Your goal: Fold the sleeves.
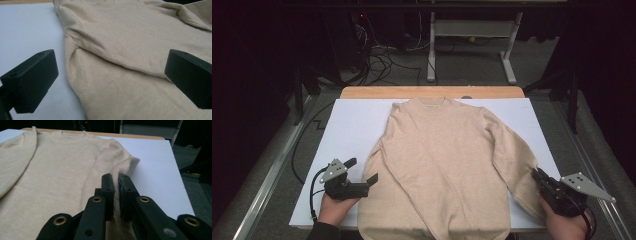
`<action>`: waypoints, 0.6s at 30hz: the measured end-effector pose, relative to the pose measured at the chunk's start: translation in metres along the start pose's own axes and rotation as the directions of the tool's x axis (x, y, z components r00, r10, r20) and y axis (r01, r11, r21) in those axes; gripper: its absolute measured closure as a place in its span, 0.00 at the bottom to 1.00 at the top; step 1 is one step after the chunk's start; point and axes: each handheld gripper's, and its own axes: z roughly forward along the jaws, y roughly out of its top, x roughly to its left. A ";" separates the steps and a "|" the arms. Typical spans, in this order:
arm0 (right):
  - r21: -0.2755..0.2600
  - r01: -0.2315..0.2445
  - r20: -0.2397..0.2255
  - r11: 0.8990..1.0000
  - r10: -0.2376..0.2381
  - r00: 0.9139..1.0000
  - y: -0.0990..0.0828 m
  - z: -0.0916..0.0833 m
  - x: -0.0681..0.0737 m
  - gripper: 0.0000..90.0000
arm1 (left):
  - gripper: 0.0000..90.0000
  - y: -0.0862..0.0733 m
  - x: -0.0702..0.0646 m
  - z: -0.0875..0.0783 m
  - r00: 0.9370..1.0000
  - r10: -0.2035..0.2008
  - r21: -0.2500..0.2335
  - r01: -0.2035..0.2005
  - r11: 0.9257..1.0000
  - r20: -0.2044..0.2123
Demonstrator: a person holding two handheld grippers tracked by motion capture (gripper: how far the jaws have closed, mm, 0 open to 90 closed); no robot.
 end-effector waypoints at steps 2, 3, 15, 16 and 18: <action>-0.004 0.006 -0.011 1.000 -0.006 1.000 0.003 0.002 0.004 0.94 | 0.00 0.000 0.000 -0.001 1.000 0.000 -0.004 0.000 1.000 0.000; -0.007 0.004 -0.015 1.000 -0.004 1.000 0.004 0.004 0.006 0.94 | 0.00 0.000 0.000 -0.001 1.000 0.000 -0.004 0.000 1.000 0.000; -0.024 0.043 -0.079 0.999 -0.045 0.996 0.017 0.021 0.031 0.94 | 0.00 0.000 -0.001 0.001 1.000 0.016 0.004 -0.016 1.000 0.005; -0.025 0.045 -0.082 0.999 -0.047 0.996 0.017 0.022 0.033 0.94 | 0.00 0.000 -0.001 0.001 1.000 0.016 0.003 -0.016 1.000 0.006; -0.022 0.052 -0.093 0.998 -0.054 0.994 0.019 0.026 0.039 0.94 | 0.00 0.000 0.000 0.001 1.000 0.014 0.003 -0.014 1.000 0.006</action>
